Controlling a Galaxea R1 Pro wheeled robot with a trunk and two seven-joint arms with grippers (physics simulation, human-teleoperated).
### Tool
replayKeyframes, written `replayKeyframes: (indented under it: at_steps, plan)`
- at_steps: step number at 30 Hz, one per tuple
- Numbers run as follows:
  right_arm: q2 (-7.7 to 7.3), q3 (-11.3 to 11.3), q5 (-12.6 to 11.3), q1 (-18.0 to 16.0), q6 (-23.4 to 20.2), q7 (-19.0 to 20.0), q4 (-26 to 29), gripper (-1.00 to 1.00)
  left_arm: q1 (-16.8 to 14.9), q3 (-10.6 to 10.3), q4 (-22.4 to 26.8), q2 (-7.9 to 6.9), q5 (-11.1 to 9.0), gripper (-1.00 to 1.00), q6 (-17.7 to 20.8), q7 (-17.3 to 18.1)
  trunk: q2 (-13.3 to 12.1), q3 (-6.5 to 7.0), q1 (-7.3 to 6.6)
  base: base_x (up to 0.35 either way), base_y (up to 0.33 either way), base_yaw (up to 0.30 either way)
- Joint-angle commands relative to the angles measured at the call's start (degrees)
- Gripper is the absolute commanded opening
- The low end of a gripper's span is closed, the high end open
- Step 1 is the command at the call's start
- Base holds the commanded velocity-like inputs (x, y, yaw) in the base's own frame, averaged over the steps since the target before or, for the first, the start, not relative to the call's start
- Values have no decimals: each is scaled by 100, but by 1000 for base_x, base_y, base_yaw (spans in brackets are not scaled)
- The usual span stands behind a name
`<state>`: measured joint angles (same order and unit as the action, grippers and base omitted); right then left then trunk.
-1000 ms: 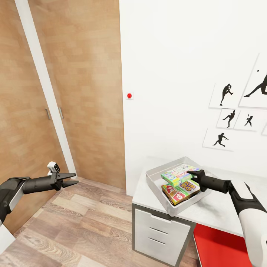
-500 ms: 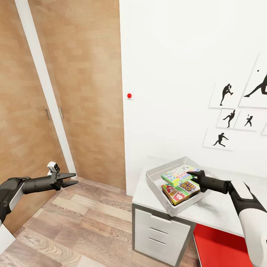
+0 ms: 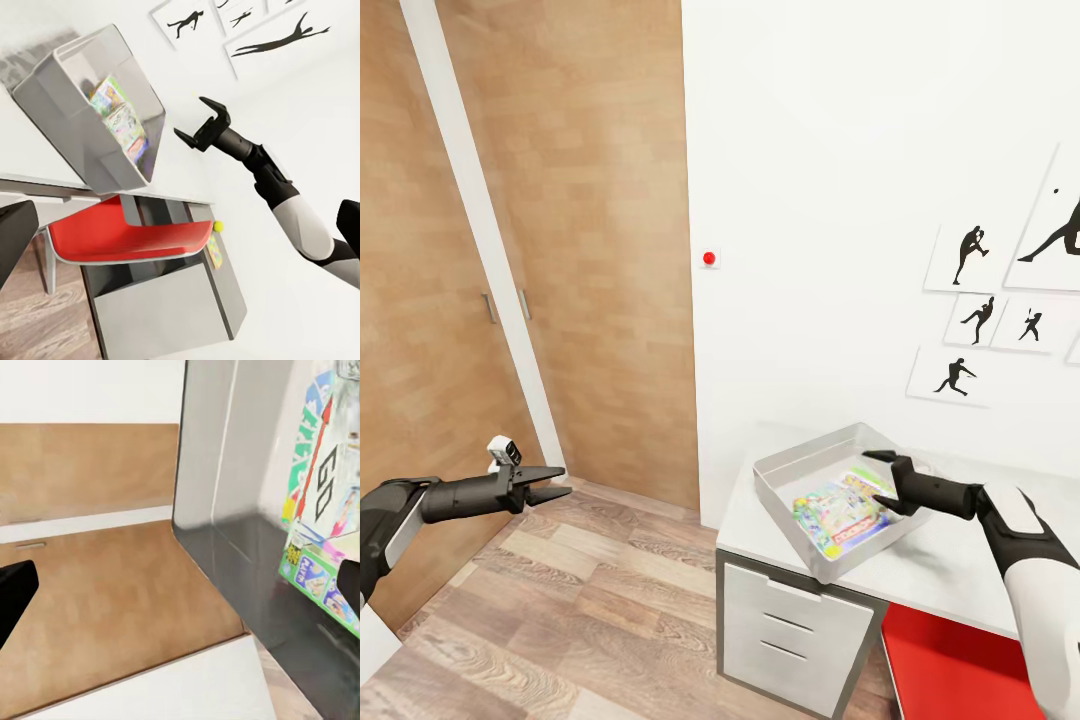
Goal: Put all the toys in the child's room - the three board games (two on the bed and one on the table), the two jigsaw puzzles on the table, and the tennis ball on the table - inside the toy box on the table in the child's room.
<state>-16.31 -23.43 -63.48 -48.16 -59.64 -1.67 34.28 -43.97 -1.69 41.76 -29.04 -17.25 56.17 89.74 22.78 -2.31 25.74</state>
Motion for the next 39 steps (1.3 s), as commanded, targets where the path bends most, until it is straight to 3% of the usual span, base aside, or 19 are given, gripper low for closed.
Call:
replayKeyframes:
  at_steps: [1, 23, 31, 35, 39]
  plan:
    - [0, -21, -6, -14, -29, -18, 1, 100, -6, -19, -1, -5, -7, 100, 61, 26, 14, -14, 4, 0, 0, 0]
    - [-26, -73, -81, 35, -36, 119, 47, 100, 1, -25, 0, -5, -15, 100, 61, 26, 14, -14, 4, 0, 0, 0]
    - [-30, -32, -80, 296, -36, 1577, 333, 100, 2, -17, -1, -5, 1, 100, 61, 26, 14, -14, 4, 0, 0, 0]
    - [-24, -24, -88, 648, -36, 1817, 835, 100, 2, -16, -1, -5, 2, 100, 61, 26, 14, -14, 4, 0, 0, 0]
    - [106, -23, -42, 776, -36, 1945, 960, 100, 7, -54, -1, 125, 3, 100, 61, 0, 14, -14, 4, 0, 0, 0]
